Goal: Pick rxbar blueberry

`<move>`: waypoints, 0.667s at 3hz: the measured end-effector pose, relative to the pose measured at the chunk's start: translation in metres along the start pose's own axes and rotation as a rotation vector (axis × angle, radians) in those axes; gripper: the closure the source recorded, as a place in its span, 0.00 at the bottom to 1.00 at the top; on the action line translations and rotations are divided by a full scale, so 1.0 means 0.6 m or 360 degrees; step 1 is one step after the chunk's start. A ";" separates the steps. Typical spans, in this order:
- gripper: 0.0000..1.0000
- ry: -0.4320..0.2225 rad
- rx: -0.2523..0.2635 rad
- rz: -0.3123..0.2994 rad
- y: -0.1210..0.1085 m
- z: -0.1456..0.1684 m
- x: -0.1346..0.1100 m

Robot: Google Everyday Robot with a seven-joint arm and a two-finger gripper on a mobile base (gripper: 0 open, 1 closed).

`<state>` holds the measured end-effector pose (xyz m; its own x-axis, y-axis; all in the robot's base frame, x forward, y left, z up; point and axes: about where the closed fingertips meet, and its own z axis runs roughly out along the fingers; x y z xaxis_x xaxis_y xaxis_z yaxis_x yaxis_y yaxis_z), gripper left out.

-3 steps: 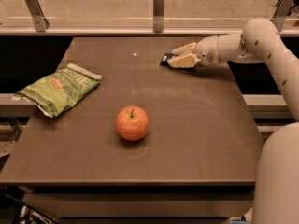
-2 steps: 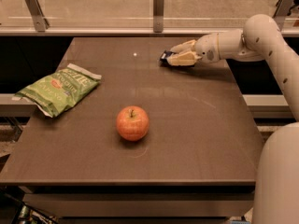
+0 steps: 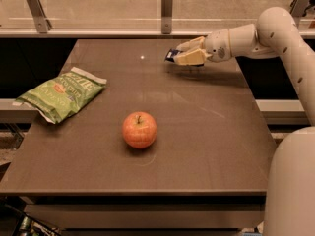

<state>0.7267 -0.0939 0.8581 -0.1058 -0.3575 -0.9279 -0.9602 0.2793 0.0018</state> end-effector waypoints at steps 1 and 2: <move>1.00 0.0012 -0.0027 -0.0022 0.011 -0.004 -0.021; 1.00 0.0034 -0.0030 -0.0051 0.023 -0.010 -0.047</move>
Offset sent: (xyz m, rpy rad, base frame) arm -0.0203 0.0055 0.0513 -0.0506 -0.0369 0.0278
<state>0.7151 -0.0856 0.8866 -0.0799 -0.3848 -0.9195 -0.9678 0.2508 -0.0208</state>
